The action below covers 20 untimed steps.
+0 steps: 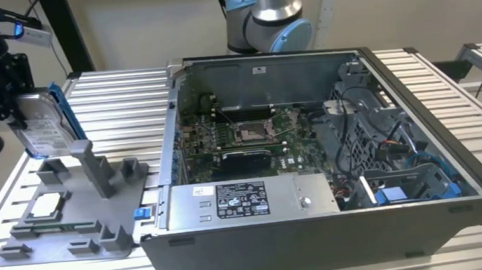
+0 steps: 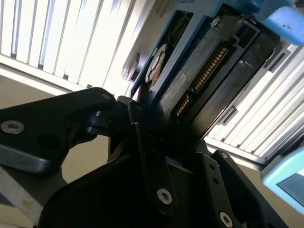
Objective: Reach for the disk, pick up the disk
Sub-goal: 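Pick up the disk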
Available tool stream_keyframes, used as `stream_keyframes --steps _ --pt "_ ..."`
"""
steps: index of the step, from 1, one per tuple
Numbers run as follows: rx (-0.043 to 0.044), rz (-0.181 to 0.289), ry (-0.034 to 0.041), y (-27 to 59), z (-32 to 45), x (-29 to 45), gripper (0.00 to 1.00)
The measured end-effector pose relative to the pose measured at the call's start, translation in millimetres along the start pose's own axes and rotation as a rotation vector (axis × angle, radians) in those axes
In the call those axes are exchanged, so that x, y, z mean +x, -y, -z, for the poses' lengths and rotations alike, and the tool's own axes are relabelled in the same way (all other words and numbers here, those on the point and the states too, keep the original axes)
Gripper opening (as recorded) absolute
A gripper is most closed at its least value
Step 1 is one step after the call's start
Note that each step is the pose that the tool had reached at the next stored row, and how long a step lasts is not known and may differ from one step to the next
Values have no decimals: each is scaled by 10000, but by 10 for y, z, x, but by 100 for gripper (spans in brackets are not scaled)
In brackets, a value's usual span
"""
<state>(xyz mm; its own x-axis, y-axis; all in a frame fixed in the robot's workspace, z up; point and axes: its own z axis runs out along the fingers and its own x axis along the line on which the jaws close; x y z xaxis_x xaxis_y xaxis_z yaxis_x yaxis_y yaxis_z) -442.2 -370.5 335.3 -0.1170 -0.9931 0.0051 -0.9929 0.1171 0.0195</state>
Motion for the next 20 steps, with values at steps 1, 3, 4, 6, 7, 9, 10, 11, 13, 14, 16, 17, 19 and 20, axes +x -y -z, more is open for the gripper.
stream_keyframes --steps 1,3,4,6,7,9,10,11,13,14,16,17,19,20 --pt "1 0 1 0 5 0 0" --pt "0 0 0 0 17 0 0" --pt "0 0 0 0 23 0 0" --pt "1 0 0 -1 36 0 0" --pt "0 0 0 -1 42 0 0" --pt "1 0 1 -1 54 0 0" --pt "0 0 0 -1 61 0 0" --pt "1 0 0 -1 66 0 0" --pt "1 0 1 -1 78 0 0" --pt "2 -1 1 -2 84 0 0" --pt "0 0 0 -2 96 1 0" --pt "1 0 1 -2 102 0 0" --pt "1 -1 0 -2 114 0 0" --pt "1 0 0 -2 120 1 0"
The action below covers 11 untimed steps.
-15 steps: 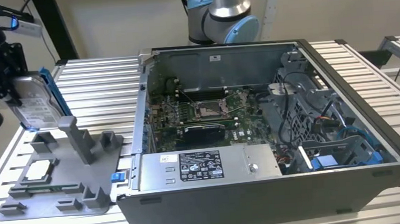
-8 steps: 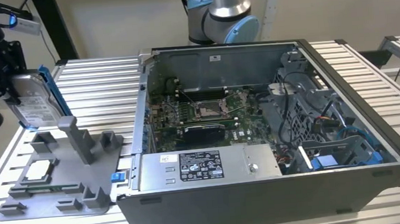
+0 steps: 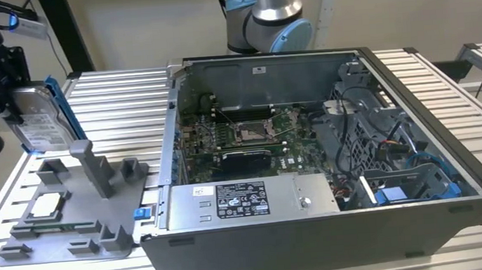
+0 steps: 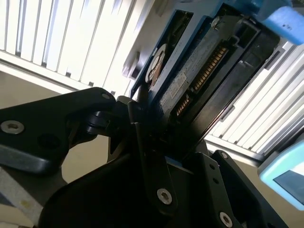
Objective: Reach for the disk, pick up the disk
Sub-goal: 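Pick up the disk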
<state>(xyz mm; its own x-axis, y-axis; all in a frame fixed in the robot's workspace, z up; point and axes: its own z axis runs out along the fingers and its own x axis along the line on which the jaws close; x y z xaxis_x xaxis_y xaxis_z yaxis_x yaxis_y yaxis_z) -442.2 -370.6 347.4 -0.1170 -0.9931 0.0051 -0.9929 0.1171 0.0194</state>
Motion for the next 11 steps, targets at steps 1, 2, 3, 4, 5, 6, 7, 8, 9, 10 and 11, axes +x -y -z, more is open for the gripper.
stream_keyframes --steps 1,2,3,4,5,6,7,8,9,10,11 --pt "0 0 0 0 7 0 0" --pt "0 0 0 0 14 0 0" --pt "0 -1 0 -1 21 0 0" --pt "0 0 0 -1 27 0 0" --pt "1 0 0 -1 32 0 0" --pt "1 0 1 -1 38 0 0" --pt "0 0 0 -1 44 0 0" --pt "0 0 0 -1 51 0 0" --pt "1 -1 1 -1 56 0 0" --pt "1 -1 1 -1 62 0 0" --pt "1 0 0 -1 68 0 0"
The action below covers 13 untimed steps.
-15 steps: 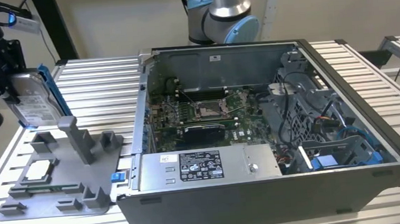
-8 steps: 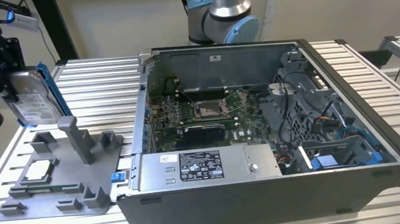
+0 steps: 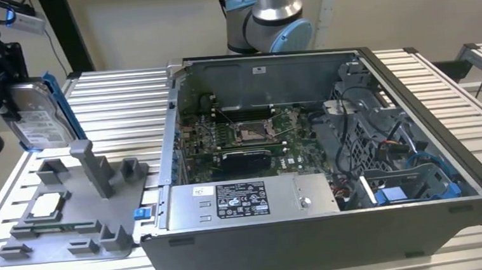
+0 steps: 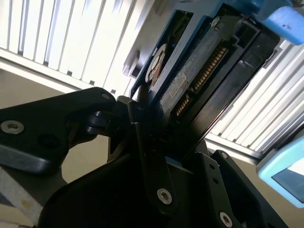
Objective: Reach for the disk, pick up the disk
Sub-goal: 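Pick up the disk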
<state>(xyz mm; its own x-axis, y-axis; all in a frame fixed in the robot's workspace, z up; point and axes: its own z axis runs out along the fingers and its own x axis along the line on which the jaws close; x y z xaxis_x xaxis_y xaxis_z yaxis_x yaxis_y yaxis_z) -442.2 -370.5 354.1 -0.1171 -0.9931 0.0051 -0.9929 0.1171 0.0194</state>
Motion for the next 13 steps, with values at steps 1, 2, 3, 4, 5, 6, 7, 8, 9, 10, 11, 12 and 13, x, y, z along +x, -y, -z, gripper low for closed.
stream_keyframes --steps 1,2,3,4,5,6,7,8,9,10,11,12,13 --pt "-1 0 -1 0 7 0 0" --pt "-1 0 0 0 14 0 0" --pt "-1 0 0 -1 20 0 0" --pt "-1 0 0 0 27 0 0" --pt "-1 0 0 -1 34 0 0" --pt "-1 0 0 -1 41 0 0" --pt "0 0 0 -1 48 0 0" --pt "0 0 0 -1 55 0 0" --pt "0 0 0 -1 60 0 0" --pt "0 0 0 -1 65 0 0" --pt "0 0 0 -1 70 0 0" --pt "0 0 0 -1 75 0 0" --pt "0 0 0 -2 79 0 0"
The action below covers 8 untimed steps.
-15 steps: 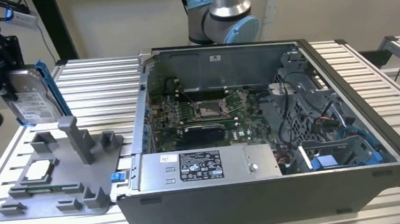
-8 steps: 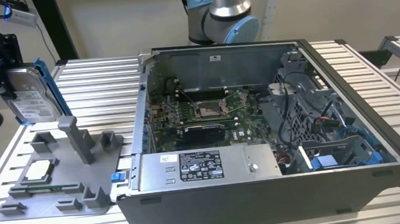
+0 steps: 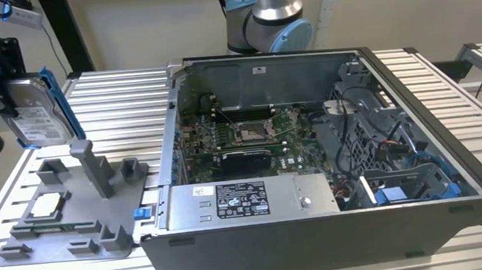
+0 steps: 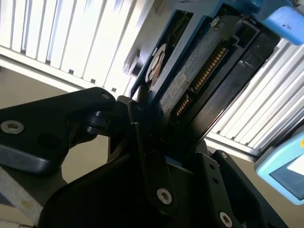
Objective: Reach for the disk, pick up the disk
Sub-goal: 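Pick up the disk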
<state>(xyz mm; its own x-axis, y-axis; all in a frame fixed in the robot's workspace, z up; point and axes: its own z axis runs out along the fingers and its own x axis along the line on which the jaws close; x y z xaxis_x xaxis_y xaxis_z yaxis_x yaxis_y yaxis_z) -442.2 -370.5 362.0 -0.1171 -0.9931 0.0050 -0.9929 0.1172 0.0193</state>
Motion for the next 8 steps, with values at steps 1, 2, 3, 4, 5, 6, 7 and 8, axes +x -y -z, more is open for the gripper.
stream_keyframes --steps 1,2,3,4,5,6,7,8 --pt "0 0 0 0 3 0 0" --pt "0 0 0 0 7 0 0" --pt "-1 0 -1 0 11 0 0" --pt "-1 0 -1 0 15 0 0" --pt "0 0 0 0 18 0 0" --pt "0 0 0 0 22 0 0" --pt "1 0 1 0 25 0 0" --pt "0 0 0 0 28 0 0"
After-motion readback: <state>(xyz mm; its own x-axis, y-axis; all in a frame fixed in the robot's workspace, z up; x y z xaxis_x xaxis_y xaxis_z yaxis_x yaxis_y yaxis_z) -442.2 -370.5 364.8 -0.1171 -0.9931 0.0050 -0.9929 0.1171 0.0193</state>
